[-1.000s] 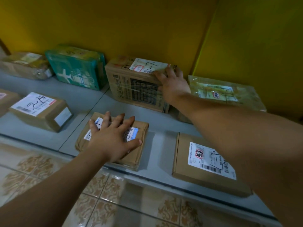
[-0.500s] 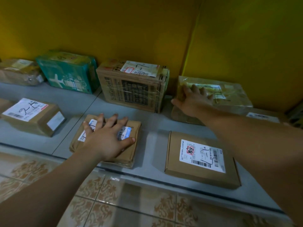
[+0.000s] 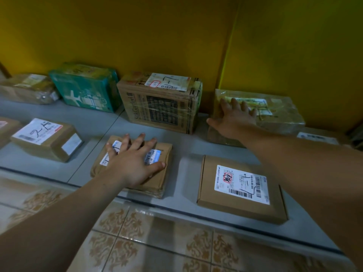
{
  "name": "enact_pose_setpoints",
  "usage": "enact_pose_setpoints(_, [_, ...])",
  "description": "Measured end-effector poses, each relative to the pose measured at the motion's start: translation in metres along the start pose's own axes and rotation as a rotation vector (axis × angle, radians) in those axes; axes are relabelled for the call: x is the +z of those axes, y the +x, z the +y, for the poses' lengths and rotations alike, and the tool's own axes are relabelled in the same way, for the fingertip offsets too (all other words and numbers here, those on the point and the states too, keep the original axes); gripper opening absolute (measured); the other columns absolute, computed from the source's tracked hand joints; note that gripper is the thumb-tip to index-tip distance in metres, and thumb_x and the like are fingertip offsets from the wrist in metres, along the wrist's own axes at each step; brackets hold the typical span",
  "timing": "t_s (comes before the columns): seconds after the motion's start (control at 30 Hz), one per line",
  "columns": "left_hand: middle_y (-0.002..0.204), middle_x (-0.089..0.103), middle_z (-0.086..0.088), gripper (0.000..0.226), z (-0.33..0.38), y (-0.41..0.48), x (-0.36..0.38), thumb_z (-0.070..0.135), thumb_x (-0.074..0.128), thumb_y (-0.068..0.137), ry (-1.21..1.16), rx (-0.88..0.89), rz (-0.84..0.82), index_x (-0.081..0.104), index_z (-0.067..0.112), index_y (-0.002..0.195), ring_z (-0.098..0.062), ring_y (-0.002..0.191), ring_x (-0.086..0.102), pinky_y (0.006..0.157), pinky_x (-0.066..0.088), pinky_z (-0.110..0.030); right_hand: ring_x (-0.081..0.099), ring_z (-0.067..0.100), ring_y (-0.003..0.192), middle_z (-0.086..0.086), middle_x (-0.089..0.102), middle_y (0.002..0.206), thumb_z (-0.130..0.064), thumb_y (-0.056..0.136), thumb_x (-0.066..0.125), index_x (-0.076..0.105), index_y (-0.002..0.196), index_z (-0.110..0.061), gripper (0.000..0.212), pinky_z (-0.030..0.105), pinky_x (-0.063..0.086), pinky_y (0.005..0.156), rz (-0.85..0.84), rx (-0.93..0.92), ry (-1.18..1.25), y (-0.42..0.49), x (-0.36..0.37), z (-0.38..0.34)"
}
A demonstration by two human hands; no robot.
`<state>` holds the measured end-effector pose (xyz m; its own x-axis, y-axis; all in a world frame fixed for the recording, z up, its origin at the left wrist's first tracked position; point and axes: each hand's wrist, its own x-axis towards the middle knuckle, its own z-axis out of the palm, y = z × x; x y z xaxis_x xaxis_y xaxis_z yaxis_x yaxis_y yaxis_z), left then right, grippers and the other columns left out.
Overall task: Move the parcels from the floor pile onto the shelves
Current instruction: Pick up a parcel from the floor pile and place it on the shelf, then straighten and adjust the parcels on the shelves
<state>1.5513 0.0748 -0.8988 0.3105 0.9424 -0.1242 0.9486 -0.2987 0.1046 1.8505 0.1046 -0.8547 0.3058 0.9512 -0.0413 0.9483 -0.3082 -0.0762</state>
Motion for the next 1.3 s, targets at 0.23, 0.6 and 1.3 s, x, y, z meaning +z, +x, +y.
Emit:
enact_pose_setpoints(0.23, [0.162,-0.007,0.012,0.081,0.006,0.004,-0.007,0.08,0.034,0.081,-0.015,0.015,-0.031,0.003,0.05,0.149,-0.024,0.148,-0.016,0.112,-0.006,-0.066,-0.003,0.038,0.15,0.007,-0.001,0.166,-0.068,0.091,0.04,0.003,0.157,-0.032,0.083,0.062,0.005,0.117,0.001,-0.048,-0.037,-0.013,0.007,0.003])
enact_pose_setpoints(0.6, [0.163,0.002,0.009,0.078,-0.031,-0.025,-0.047,0.068,0.047,0.086,-0.136,-0.094,-0.085,0.013,0.042,0.151,-0.02,0.149,-0.003,0.116,0.001,-0.058,0.006,0.033,0.151,0.008,0.006,0.165,-0.068,0.091,0.043,0.009,0.157,-0.028,0.084,0.056,0.011,0.12,-0.001,-0.189,-0.02,-0.039,-0.034,-0.04])
enact_pose_setpoints(1.3, [0.159,0.022,-0.002,0.072,-0.139,-0.208,-0.165,0.054,0.049,0.092,-0.268,-0.307,-0.188,0.02,0.029,0.153,-0.025,0.147,0.017,0.116,0.021,-0.049,0.022,0.028,0.146,0.008,0.021,0.162,-0.056,0.098,0.043,0.018,0.157,-0.019,0.074,0.036,0.023,0.114,-0.387,-0.576,-0.017,-0.178,-0.135,-0.271])
